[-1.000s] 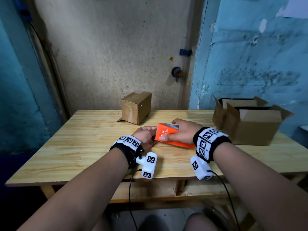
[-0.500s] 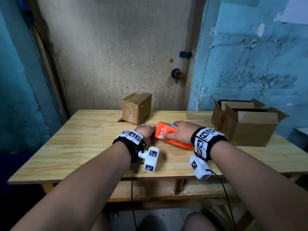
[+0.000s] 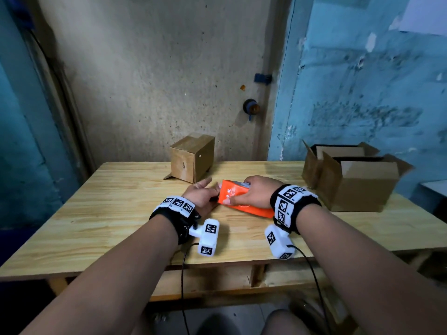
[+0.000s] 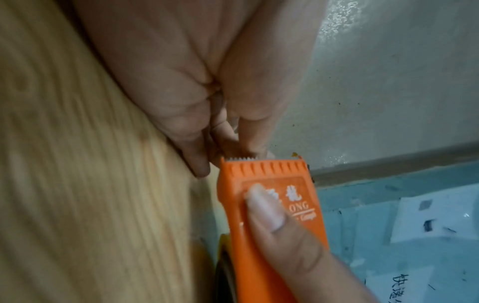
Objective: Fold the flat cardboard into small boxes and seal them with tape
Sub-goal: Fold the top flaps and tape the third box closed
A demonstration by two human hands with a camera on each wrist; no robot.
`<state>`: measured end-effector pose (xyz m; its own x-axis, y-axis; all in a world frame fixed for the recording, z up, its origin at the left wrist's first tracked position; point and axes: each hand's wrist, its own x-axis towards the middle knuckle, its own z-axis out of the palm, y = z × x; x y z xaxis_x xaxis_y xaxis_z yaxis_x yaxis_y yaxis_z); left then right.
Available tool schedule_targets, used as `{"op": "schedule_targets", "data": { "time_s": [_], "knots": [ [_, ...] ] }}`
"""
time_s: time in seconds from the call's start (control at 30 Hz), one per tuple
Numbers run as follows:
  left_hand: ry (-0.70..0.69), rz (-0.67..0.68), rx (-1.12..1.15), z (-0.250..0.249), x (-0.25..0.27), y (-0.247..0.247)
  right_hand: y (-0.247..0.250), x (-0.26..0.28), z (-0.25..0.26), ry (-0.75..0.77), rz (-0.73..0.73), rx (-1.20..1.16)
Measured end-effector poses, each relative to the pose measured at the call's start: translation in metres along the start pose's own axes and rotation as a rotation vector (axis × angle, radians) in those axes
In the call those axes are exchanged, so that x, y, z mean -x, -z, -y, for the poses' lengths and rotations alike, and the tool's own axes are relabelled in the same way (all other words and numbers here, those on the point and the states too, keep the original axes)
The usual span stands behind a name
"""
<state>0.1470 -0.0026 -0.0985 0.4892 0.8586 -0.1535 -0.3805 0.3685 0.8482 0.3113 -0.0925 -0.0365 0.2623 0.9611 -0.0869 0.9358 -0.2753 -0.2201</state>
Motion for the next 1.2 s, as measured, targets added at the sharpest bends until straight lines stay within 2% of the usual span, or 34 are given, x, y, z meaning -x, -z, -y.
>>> {"op": "schedule_targets", "data": {
  "time_s": [0.13, 0.37, 0.53, 0.67, 0.77, 1.13, 1.2],
  "knots": [
    [-0.028, 0.019, -0.104, 0.003, 0.003, -0.002, 0.004, 0.003, -0.006, 0.011, 0.003, -0.083],
    [-0.087, -0.021, -0.089, 0.002, 0.013, -0.006, 0.004, 0.011, -0.004, 0.013, 0.005, -0.064],
    [-0.063, 0.01, -0.139, -0.003, 0.017, -0.009, 0.012, 0.023, -0.013, 0.046, -0.016, -0.097],
    [-0.012, -0.037, -0.374, -0.01, 0.013, -0.01, 0.01, 0.027, -0.013, 0.01, -0.04, -0.014],
    [0.027, -0.051, -0.413, -0.012, 0.008, -0.007, 0.008, 0.03, -0.012, -0.023, -0.045, 0.04],
    [0.086, -0.128, -0.274, -0.009, -0.004, 0.009, 0.006, 0.035, -0.006, -0.004, -0.044, 0.064],
    [0.111, -0.115, -0.188, -0.013, 0.003, 0.007, 0.006, 0.036, -0.004, 0.003, -0.049, 0.073]
  ]
}}
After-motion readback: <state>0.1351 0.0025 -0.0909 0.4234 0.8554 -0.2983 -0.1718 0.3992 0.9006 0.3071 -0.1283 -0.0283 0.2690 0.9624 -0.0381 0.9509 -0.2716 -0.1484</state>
